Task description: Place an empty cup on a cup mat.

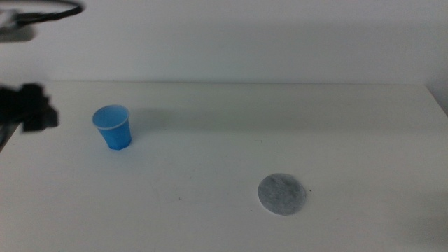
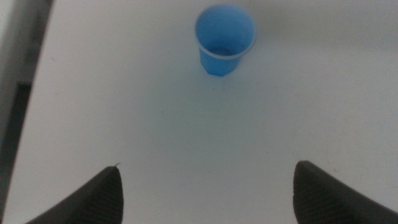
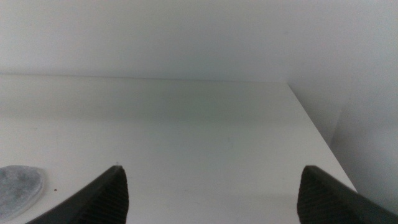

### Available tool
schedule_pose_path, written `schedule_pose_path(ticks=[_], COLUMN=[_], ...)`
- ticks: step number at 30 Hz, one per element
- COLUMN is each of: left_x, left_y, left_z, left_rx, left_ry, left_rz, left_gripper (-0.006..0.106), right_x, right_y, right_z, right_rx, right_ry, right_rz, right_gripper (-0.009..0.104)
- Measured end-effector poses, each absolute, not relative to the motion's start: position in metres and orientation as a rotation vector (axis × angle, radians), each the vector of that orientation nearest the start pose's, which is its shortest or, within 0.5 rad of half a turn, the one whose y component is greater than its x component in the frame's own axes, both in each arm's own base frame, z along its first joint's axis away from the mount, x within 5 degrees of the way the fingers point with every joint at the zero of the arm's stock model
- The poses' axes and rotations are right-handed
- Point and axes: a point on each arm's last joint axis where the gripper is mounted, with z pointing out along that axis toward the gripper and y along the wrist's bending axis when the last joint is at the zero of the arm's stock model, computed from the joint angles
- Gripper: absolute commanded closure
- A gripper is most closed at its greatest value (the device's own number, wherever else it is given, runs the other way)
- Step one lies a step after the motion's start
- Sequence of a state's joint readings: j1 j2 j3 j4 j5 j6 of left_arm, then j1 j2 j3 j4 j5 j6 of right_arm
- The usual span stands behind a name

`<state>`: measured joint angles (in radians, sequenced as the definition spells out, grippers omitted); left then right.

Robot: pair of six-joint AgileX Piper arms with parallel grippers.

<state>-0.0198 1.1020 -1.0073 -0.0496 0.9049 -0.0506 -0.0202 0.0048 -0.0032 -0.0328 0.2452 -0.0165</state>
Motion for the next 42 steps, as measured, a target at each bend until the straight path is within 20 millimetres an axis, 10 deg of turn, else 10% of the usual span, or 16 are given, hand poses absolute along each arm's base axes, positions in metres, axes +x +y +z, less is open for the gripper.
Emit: schedule_pose_path(ticks=[11, 18, 26, 30, 35, 42], left_x=[0.357, 0.415, 0.438, 0.442, 0.443, 0.428], left_y=[-0.010, -0.005, 0.003, 0.000, -0.004, -0.049], left_z=[0.313, 0.258, 0.197, 0.184, 0.183, 0.227], left_rx=[0.030, 0.065, 0.059, 0.069, 0.063, 0.098], left_ry=[2.731, 2.844, 2.917, 2.931, 2.924, 2.878], left_rz=[-0.073, -0.026, -0.005, -0.058, -0.124, -0.188], left_gripper=[0.007, 0.007, 0.012, 0.041, 0.102, 0.102], right_x=[0.056, 0.056, 0.056, 0.056, 0.056, 0.056], right_y=[-0.002, -0.002, -0.002, -0.002, -0.002, -0.002], right_z=[0.192, 0.192, 0.192, 0.192, 0.192, 0.192], right_rx=[-0.018, -0.018, -0.018, -0.018, -0.018, -0.018], right_ry=[1.730, 1.730, 1.730, 1.730, 1.730, 1.730], right_rz=[-0.057, -0.057, -0.057, -0.057, -0.057, -0.057], right_gripper=[0.002, 0.002, 0.002, 0.002, 0.002, 0.002])
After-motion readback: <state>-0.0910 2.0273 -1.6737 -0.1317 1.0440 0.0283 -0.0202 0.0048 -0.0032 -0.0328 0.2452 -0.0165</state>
